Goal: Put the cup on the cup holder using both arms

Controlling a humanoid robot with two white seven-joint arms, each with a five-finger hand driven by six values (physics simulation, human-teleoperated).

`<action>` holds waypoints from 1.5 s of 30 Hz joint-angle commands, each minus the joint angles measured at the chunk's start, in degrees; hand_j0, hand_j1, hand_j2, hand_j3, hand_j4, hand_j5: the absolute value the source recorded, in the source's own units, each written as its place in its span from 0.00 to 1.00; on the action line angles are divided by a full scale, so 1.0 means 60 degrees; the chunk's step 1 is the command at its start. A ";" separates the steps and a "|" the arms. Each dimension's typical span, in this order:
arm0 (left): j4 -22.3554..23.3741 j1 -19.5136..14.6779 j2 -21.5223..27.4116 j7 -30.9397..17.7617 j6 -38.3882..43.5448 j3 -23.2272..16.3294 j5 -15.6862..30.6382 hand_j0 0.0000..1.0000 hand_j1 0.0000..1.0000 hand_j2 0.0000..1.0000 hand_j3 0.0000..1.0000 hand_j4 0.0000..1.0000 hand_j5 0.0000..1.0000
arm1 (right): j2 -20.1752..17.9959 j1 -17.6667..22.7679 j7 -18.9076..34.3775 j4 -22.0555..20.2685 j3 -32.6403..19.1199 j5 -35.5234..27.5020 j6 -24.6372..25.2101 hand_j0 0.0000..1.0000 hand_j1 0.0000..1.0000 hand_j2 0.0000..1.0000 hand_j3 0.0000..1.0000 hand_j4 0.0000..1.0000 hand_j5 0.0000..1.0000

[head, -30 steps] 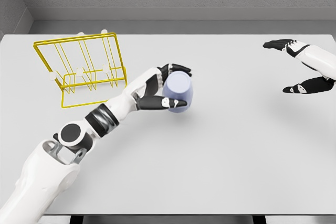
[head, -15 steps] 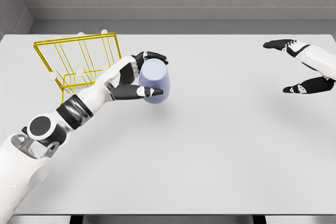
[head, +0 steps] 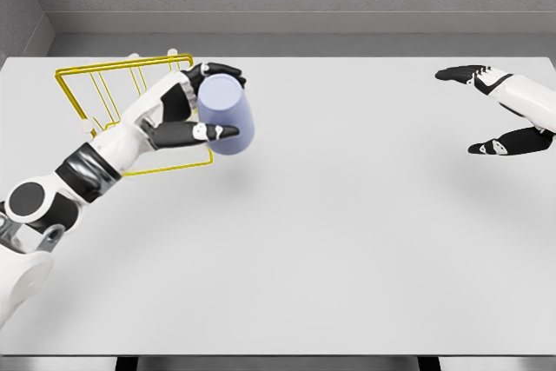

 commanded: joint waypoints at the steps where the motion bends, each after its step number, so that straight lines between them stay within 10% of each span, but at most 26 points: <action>1: -0.0006 0.0000 0.0124 0.0000 -0.0102 0.0057 0.0103 0.68 0.68 0.68 0.68 0.68 0.68 | -0.0011 0.0000 -0.0005 -0.0004 -0.0001 -0.0075 0.0028 1.00 1.00 1.00 1.00 1.00 1.00; 45: 0.0726 0.0000 0.0740 0.0000 -0.0088 0.1068 0.0747 0.70 0.70 0.70 0.70 0.70 0.70 | 0.0003 0.0000 -0.0005 0.0128 -0.0001 -0.0089 0.0028 1.00 1.00 1.00 1.00 1.00 1.00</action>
